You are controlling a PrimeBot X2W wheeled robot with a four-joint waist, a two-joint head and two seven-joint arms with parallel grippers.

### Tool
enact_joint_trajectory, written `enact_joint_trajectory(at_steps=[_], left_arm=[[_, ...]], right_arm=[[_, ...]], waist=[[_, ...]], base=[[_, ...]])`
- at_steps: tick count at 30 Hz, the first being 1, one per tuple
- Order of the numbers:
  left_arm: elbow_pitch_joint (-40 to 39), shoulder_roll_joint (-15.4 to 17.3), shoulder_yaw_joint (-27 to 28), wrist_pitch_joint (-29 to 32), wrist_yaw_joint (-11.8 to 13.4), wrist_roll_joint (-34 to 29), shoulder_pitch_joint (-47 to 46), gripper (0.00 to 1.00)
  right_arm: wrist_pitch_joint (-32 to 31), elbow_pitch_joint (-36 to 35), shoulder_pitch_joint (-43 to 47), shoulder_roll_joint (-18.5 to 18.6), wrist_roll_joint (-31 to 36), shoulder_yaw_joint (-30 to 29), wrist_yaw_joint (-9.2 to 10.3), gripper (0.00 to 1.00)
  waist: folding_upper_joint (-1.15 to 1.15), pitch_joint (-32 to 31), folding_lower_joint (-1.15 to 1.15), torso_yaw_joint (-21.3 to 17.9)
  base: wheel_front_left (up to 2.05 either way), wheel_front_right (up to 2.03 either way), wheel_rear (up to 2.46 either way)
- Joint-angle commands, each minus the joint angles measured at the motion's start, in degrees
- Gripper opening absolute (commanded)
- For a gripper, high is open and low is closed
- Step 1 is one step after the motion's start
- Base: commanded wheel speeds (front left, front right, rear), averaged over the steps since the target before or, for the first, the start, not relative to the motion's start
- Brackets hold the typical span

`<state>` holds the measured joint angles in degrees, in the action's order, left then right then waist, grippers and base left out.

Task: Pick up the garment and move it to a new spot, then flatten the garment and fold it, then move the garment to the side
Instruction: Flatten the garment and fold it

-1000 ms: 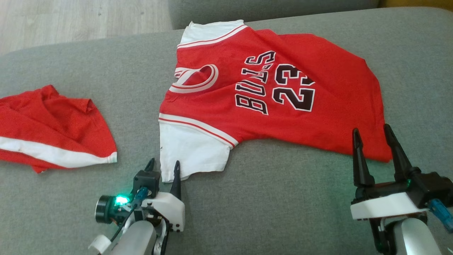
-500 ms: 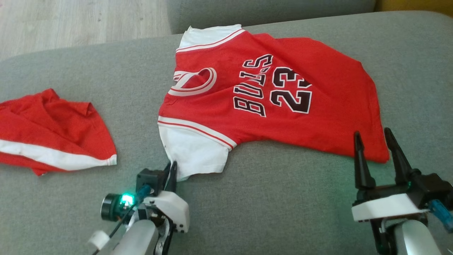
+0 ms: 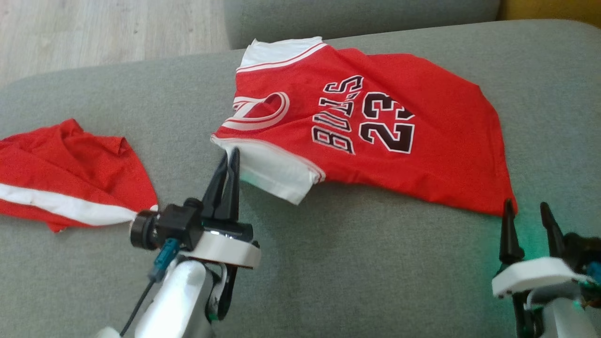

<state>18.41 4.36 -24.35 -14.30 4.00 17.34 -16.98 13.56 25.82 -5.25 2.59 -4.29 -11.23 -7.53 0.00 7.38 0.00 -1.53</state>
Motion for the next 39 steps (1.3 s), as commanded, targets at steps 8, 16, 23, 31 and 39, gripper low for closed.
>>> enact_joint_trajectory(at_steps=[8,16,23,31,39], left_arm=[[-7.9,-0.3,4.0,-0.7,-1.5,-2.6,0.1,0.00],[-8.4,-0.9,4.8,-0.7,-2.8,-3.9,0.6,0.00],[-7.6,-1.2,5.6,-0.7,-3.4,-3.6,0.7,0.00],[-7.3,-1.4,8.3,-0.7,-4.9,-0.4,-2.1,0.00],[-10.7,-1.5,10.8,-0.7,-5.6,7.2,-13.0,0.00]], right_arm=[[-2.4,8.8,-7.9,0.3,1.9,-2.7,0.04,1.00],[-3.9,17.4,-11.1,0.3,2.8,-2.0,0.04,1.00],[-2.3,20.8,-13.2,0.3,1.7,0.2,0.04,0.00],[1.0,11.8,-15.1,0.3,-0.6,2.6,0.04,0.00],[0.3,-6.3,-18.5,2.5,0.3,6.6,0.04,0.00]], waist=[[0.00,1.4,0.00,1.4],[0.00,2.0,0.00,2.2],[0.00,2.0,0.00,2.0],[0.00,0.5,0.00,0.9],[0.00,-2.5,0.00,-0.3]], base=[[0.00,0.00,0.00],[0.00,0.00,0.00],[0.00,0.00,0.00],[0.00,0.00,0.00],[0.00,0.00,0.00]])
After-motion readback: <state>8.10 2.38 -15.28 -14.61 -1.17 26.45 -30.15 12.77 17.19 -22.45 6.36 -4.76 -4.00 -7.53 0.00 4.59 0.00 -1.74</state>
